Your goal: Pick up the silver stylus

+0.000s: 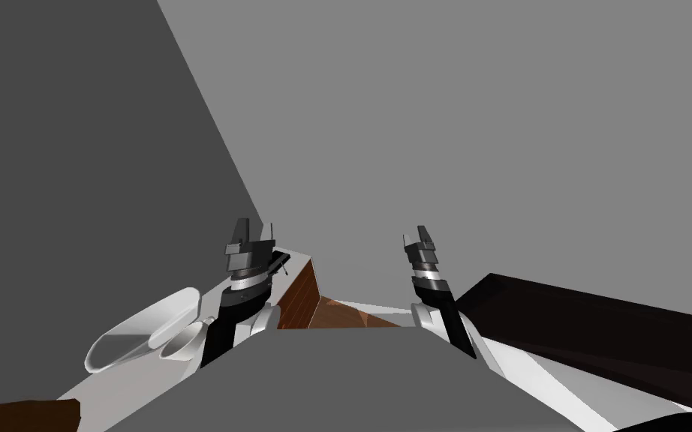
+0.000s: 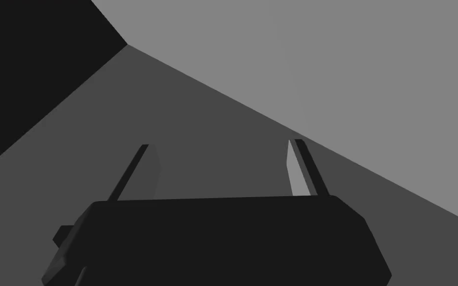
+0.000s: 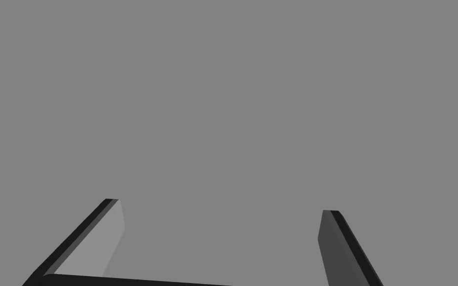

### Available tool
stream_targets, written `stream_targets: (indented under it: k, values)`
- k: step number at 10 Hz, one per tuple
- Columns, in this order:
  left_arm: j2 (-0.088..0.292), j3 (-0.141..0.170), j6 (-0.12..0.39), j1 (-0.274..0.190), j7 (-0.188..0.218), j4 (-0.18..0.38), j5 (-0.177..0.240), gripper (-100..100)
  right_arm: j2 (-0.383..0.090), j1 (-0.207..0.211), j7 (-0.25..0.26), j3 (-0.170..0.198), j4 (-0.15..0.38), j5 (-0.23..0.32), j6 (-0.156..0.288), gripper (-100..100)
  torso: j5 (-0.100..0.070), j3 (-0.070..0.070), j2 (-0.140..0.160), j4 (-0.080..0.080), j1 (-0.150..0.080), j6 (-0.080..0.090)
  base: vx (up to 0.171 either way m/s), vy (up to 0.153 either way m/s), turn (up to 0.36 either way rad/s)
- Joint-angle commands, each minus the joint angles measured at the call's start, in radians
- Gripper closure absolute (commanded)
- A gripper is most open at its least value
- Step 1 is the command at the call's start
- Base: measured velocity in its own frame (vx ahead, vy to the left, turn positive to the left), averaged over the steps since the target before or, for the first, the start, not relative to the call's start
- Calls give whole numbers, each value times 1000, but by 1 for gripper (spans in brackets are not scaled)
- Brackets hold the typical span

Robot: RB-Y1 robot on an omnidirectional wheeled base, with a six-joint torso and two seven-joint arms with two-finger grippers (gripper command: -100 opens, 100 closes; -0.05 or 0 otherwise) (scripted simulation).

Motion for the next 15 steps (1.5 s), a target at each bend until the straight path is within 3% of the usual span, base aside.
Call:
stream_targets:
  k: [1, 7, 10, 12, 15]
  values:
    - [33, 2, -4, 3, -5, 23, 0, -100, 0, 0, 0, 0, 0, 0, 0, 0, 0, 0, 0, 0, 0, 0, -6, -23, 28]
    - [135, 18, -38, 5, -33, 169, -6, -100, 0, 0, 0, 0, 0, 0, 0, 0, 0, 1, 1, 0, -2, 0, -19, -35, 31]
    - [151, 21, -47, 2, -40, 214, -7, -100, 0, 0, 0, 0, 0, 0, 0, 0, 0, 0, 1, 0, -1, 0, -7, -11, 13]
    - [183, 30, -69, -5, -54, 285, -12, -100, 0, 0, 0, 0, 0, 0, 0, 0, 0, 0, 0, 0, 0, 0, -3, -6, 23]
    - [199, 34, -81, -10, -62, 345, -15, -100, 0, 0, 0, 0, 0, 0, 0, 0, 0, 0, 0, 0, 0, 0, -1, 0, 11]
